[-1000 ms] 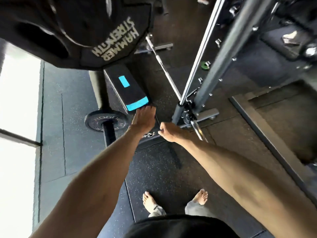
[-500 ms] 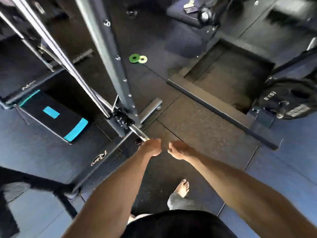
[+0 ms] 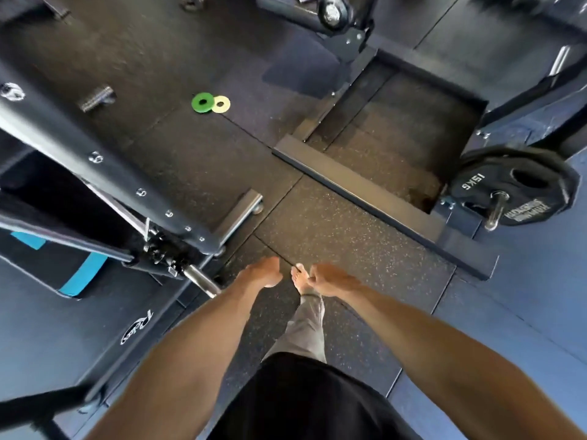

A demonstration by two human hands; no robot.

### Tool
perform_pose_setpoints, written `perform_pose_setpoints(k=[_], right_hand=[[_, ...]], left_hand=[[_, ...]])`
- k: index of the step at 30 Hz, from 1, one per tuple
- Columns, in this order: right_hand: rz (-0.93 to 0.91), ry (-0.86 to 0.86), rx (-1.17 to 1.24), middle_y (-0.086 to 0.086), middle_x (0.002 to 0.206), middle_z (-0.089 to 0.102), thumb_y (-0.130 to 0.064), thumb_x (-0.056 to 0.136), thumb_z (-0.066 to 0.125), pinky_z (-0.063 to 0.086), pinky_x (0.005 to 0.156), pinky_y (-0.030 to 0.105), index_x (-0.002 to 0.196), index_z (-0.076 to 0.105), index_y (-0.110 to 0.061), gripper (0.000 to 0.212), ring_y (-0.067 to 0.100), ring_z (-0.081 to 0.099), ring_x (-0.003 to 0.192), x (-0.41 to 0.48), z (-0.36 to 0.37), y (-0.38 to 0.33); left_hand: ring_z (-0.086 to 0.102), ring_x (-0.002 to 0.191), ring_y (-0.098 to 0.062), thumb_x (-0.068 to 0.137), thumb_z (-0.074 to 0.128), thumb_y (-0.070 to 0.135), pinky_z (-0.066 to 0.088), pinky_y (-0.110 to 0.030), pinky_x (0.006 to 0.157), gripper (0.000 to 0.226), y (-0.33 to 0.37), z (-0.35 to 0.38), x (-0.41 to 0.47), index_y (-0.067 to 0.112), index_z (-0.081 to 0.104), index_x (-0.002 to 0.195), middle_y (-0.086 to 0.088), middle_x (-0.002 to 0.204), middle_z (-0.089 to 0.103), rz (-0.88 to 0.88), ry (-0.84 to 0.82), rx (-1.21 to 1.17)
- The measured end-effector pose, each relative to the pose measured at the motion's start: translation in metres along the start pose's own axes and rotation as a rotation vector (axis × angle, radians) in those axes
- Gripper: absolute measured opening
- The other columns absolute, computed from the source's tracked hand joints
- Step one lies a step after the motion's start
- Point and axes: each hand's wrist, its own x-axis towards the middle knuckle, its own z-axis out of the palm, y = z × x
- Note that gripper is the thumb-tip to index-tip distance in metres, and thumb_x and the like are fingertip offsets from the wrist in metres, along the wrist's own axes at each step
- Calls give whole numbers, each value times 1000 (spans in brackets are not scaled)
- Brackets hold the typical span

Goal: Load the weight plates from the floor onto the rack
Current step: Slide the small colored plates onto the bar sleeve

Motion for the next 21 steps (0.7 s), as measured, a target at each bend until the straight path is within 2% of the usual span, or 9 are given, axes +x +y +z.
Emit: perform_pose_setpoints(k=[4, 6, 8, 10, 12, 14, 17, 19, 21], right_hand=[[8, -19, 12, 1, 68, 45, -31, 102, 44, 37, 59, 29, 65, 37, -20, 40, 19, 45, 65, 58, -70, 8], [7, -43, -3, -1, 67, 42, -30, 103, 44, 36, 58, 28, 65, 38, -22, 39, 19, 45, 63, 85, -108, 10], [5, -52, -16, 7, 85, 59, -32, 104, 43, 46, 69, 33, 87, 57, -14, 28, 25, 59, 83, 111, -149, 10], [-20, -19, 15, 11, 103, 66, -34, 103, 44, 54, 80, 40, 106, 60, -9, 30, 28, 65, 95, 142, -184, 10], [-37, 1, 4, 10, 97, 67, -33, 103, 44, 56, 81, 41, 100, 60, -11, 27, 26, 66, 88, 168, -218, 7], [-75, 6, -26, 6, 81, 61, -29, 102, 45, 55, 79, 40, 83, 58, -13, 27, 24, 62, 79, 197, -249, 4], [-93, -45, -60, 5, 77, 60, -29, 100, 46, 48, 74, 34, 76, 59, -13, 32, 26, 60, 82, 248, -290, 1], [-121, -62, -98, 5, 72, 51, -27, 99, 44, 39, 71, 33, 63, 42, -17, 37, 29, 56, 80, 284, -324, -5], [-165, -56, -135, 13, 81, 50, -24, 101, 43, 37, 70, 32, 61, 31, -20, 42, 33, 57, 84, 321, -361, -16]], left_hand=[[60, 112, -35, 91, 42, 21, 48, -41, 89, 25, 11, -61, 63, 12, 56, 110, -15, 126, 60, -12, 11, -75], [60, 112, -35, 91, 40, 18, 48, -41, 88, 25, 22, -98, 86, 12, 57, 110, -14, 125, 61, -10, 19, -129], [58, 116, -36, 96, 38, 16, 48, -40, 90, 30, 33, -138, 109, 9, 57, 118, -16, 129, 60, -9, 45, -179], [58, 118, -36, 99, 35, 15, 48, -41, 94, 32, 38, -173, 128, 6, 57, 121, -19, 130, 60, -12, 99, -238], [59, 116, -37, 100, 33, 15, 48, -42, 93, 32, 41, -202, 144, 4, 57, 119, -18, 129, 61, -24, 109, -259], [62, 112, -36, 99, 37, 13, 50, -41, 90, 32, 41, -230, 162, 1, 60, 118, -19, 122, 64, -40, 89, -277], [67, 103, -36, 94, 40, 14, 53, -40, 87, 34, 36, -271, 195, 0, 64, 114, -22, 112, 69, -91, 40, -279], [64, 112, -36, 94, 41, 15, 51, -40, 93, 34, 32, -304, 218, 2, 62, 117, -22, 122, 65, -115, 40, -270], [58, 122, -35, 97, 41, 14, 47, -39, 98, 36, 27, -343, 240, 4, 59, 126, -20, 132, 59, -135, 78, -311]])
